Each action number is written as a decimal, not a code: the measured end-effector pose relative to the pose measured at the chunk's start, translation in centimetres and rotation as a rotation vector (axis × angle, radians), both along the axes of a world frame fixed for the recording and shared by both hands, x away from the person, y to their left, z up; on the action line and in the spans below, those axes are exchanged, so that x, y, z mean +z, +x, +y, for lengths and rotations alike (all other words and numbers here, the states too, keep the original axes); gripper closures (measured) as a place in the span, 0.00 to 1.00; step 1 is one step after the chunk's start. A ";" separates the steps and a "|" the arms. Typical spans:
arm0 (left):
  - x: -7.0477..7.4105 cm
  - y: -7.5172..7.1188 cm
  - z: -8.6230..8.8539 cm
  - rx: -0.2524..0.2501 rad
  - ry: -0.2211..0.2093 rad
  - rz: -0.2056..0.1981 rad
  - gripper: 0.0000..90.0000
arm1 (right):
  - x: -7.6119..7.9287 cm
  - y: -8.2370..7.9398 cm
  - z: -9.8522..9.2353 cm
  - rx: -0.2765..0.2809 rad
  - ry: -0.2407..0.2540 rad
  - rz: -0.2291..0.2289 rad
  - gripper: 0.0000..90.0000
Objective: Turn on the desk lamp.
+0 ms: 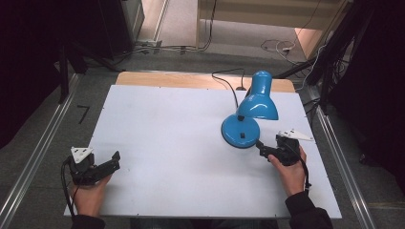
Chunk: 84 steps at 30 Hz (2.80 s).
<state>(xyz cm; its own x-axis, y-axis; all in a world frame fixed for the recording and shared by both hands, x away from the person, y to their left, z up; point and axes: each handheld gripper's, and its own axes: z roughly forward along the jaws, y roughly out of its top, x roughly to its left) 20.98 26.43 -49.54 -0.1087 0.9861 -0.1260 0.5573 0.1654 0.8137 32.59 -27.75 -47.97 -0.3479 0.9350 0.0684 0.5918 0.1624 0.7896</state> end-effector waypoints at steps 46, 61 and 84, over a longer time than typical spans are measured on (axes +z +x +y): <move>0.0 0.0 0.0 -0.001 -0.003 0.001 0.11 | -0.5 2.4 3.7 0.101 0.066 -0.066 0.97; 0.0 0.0 0.0 -0.005 -0.002 0.004 0.11 | -1.4 2.8 4.8 0.125 0.056 -0.043 0.98; 0.1 -0.1 0.0 -0.006 -0.007 0.005 0.11 | -2.1 2.6 5.1 0.131 0.043 -0.052 0.98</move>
